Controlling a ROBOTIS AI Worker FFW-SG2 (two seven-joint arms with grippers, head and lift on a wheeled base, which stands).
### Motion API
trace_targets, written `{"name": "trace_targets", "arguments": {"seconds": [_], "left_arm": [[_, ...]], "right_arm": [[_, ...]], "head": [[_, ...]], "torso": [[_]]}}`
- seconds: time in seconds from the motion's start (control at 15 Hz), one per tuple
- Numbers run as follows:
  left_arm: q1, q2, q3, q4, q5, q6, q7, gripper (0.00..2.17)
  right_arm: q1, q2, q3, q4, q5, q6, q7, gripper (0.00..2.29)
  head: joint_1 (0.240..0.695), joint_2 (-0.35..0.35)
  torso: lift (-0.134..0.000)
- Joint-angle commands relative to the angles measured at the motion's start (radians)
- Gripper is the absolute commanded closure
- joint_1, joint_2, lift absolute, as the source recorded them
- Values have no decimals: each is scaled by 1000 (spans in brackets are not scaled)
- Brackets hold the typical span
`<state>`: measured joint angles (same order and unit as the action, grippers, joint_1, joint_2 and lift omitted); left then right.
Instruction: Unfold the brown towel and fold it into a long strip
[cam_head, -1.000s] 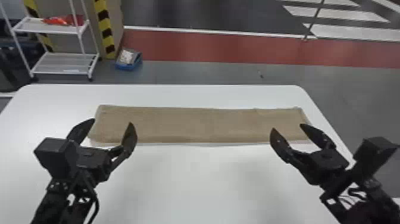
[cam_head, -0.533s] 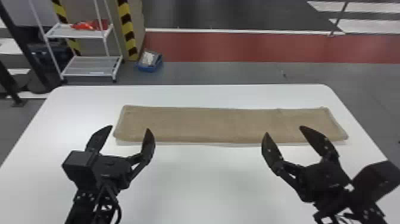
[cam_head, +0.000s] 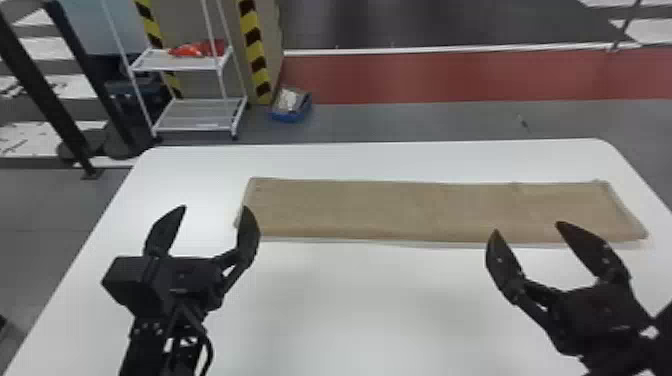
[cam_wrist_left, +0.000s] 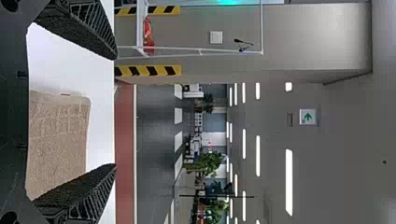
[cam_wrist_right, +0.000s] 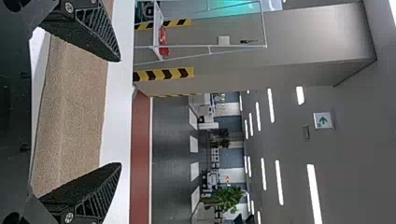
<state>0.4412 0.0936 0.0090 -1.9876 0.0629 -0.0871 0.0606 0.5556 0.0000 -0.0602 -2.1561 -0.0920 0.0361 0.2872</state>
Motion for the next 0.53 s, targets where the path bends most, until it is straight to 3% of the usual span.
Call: {"name": "trace_targets", "arguments": {"seconds": [0.0, 0.47], "left_arm": [[1, 2, 0, 0, 9, 1, -2, 60], [2, 2, -4, 0, 11, -12, 1, 60]], "right_arm": [[0, 1, 0, 1, 0, -3, -3, 90], [-6, 1, -3, 7, 0, 0, -11, 90]], "head": [[695, 73], [695, 68]], "torso": [[-123], [-123]]}}
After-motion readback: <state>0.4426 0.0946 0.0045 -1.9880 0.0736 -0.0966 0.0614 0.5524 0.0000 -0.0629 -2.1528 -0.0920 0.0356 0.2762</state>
